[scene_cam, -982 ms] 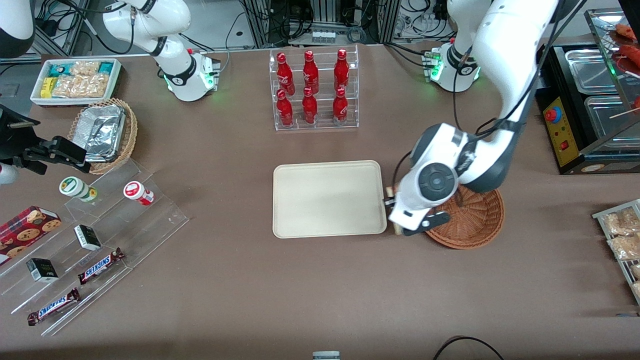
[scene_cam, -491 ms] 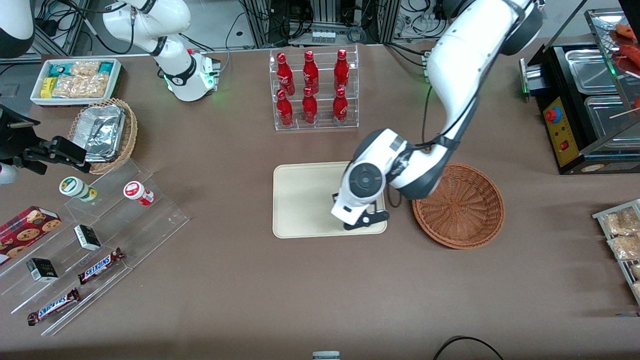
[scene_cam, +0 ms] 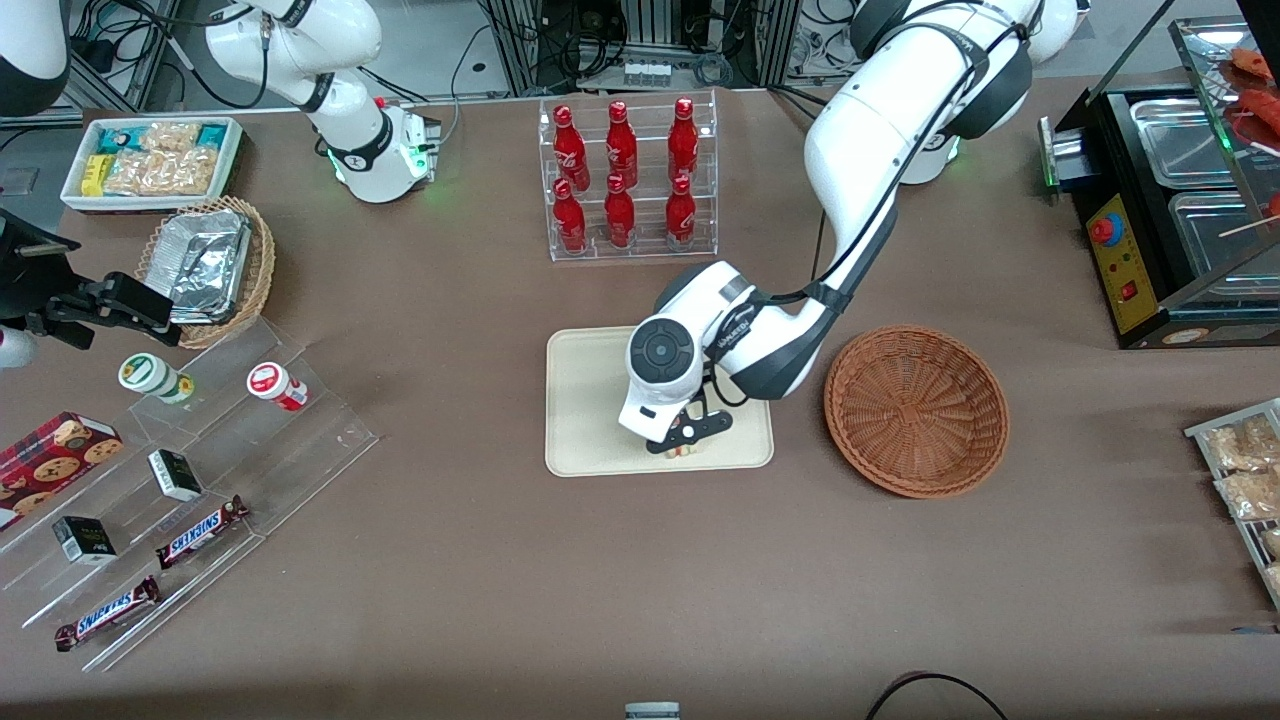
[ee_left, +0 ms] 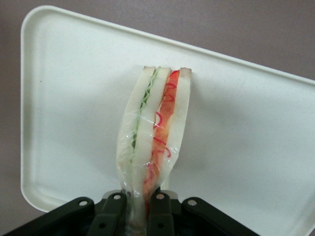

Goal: Place sandwich from basket to tray
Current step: 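Lower the sandwich onto the tray and open the left gripper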

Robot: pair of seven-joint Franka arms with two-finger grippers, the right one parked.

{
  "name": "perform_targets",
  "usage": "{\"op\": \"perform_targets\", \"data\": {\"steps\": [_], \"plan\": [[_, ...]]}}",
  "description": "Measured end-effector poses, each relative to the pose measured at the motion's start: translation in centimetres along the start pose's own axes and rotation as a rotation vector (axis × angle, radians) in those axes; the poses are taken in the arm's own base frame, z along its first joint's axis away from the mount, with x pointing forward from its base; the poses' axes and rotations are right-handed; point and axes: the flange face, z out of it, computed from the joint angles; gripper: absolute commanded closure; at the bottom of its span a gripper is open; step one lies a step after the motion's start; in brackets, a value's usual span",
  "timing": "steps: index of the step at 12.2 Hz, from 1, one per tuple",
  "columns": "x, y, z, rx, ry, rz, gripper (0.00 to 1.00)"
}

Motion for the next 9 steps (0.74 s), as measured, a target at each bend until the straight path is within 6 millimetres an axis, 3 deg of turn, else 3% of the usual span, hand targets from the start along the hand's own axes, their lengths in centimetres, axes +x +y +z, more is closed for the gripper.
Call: {"op": "perform_targets", "data": {"steps": [1,2,3,7,9], "plan": [[-0.2,0.2,0.2,0.000,-0.001,-0.006,0.85],[-0.2,0.3,0.4,0.002,-0.002,-0.014,0.48],[-0.2,0.4,0.7,0.003,-0.004,-0.018,0.00],[-0.1,0.5,0.9,-0.004,-0.002,-0.022,0.00],[0.3,0.6,-0.1,-0.021,0.008,-0.028,0.00]]}}
